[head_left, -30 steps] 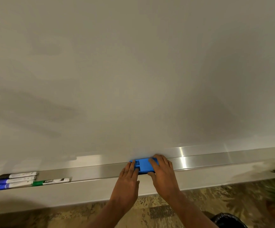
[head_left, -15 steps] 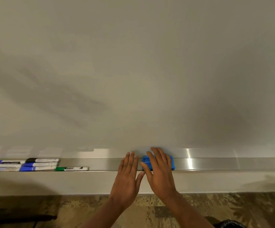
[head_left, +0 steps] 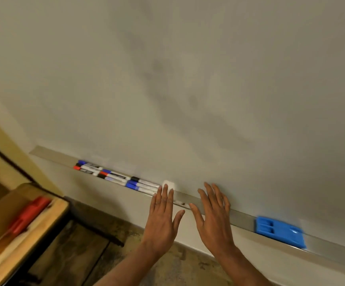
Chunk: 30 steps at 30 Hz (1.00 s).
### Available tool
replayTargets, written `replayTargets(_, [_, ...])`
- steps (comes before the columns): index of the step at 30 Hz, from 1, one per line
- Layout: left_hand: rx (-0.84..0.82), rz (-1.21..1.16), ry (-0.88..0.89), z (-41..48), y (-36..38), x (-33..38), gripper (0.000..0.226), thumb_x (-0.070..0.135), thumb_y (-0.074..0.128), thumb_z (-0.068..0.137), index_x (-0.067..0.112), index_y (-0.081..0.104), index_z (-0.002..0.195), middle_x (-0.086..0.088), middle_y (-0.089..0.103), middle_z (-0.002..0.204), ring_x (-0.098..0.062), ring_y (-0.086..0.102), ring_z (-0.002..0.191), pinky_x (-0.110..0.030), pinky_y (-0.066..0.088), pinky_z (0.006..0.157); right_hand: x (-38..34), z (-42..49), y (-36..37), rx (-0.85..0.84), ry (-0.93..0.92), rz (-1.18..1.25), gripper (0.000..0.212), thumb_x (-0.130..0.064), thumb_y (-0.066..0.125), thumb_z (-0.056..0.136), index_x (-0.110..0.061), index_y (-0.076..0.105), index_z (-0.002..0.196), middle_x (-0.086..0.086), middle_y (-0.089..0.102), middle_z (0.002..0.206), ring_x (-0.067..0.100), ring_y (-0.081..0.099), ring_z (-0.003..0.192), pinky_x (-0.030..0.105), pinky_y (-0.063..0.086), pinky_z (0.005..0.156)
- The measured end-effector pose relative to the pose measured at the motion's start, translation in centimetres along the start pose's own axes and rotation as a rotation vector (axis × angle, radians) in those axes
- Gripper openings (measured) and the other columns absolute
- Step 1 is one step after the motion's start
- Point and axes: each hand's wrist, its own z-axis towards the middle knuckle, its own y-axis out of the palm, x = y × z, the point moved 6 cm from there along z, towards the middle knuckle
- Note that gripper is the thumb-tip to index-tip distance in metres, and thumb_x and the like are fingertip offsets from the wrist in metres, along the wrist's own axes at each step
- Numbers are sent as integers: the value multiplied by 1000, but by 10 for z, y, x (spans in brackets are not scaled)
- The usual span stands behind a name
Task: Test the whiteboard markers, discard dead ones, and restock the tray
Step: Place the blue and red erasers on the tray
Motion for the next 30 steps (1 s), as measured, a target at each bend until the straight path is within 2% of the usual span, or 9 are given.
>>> replayTargets(5, [5, 53, -182, -20, -45, -107, 74, 63, 9, 104, 22, -21, 158, 1, -33, 164, -13, -33, 149, -37, -12, 126, -102, 24, 50, -56, -155, 72, 50, -54, 35, 102, -23, 53, 137, 1, 38, 158, 22, 25, 150, 50, 31, 116])
replayTargets(7, [22, 61, -247, -32, -60, -153, 74, 63, 10, 105, 21, -17, 159, 0, -31, 165, -13, -32, 150, -37, -13, 126, -145, 33, 74, -92, -209, 94, 49, -53, 37, 102, -25, 52, 139, -1, 36, 159, 20, 21, 151, 49, 30, 117])
replayTargets(11, [70, 89, -352, -58, -86, -236, 72, 58, 19, 107, 15, 2, 162, -6, -14, 169, -15, -21, 154, -36, -9, 125, -220, 43, 118, -154, -318, 116, 49, -53, 39, 102, -23, 53, 138, 1, 38, 158, 20, 22, 151, 51, 30, 116])
replayTargets(14, [81, 82, -442, -77, -99, -291, 72, 58, 20, 107, 17, -3, 162, -3, -20, 168, -13, -25, 153, -36, -9, 125, -270, 48, 150, -207, -378, 117, 51, -56, 34, 103, -25, 51, 139, 0, 34, 160, 19, 19, 152, 50, 26, 118])
replayTargets(17, [92, 112, -524, -94, -104, -343, 74, 60, 18, 106, 16, -5, 161, -4, -19, 168, -15, -23, 153, -39, -4, 127, -315, 52, 182, -253, -449, 115, 47, -53, 37, 104, -26, 50, 140, 0, 34, 159, 19, 19, 152, 46, 23, 120])
replayTargets(23, [34, 150, -694, -120, -96, -425, 76, 62, 2, 101, 14, -3, 161, -7, -17, 167, -18, -23, 154, -40, -6, 126, -379, 57, 238, -347, -560, 95, 45, -47, 37, 105, -24, 46, 142, 2, 36, 158, 22, 22, 151, 43, 19, 119])
replayTargets(30, [24, 66, -757, -129, -88, -476, 85, 60, -4, 95, 10, 14, 161, -11, 4, 169, -23, -4, 156, -39, -2, 125, -425, 59, 291, -449, -600, 99, 46, -43, 30, 106, -23, 41, 146, 2, 28, 162, 21, 12, 153, 46, 20, 121])
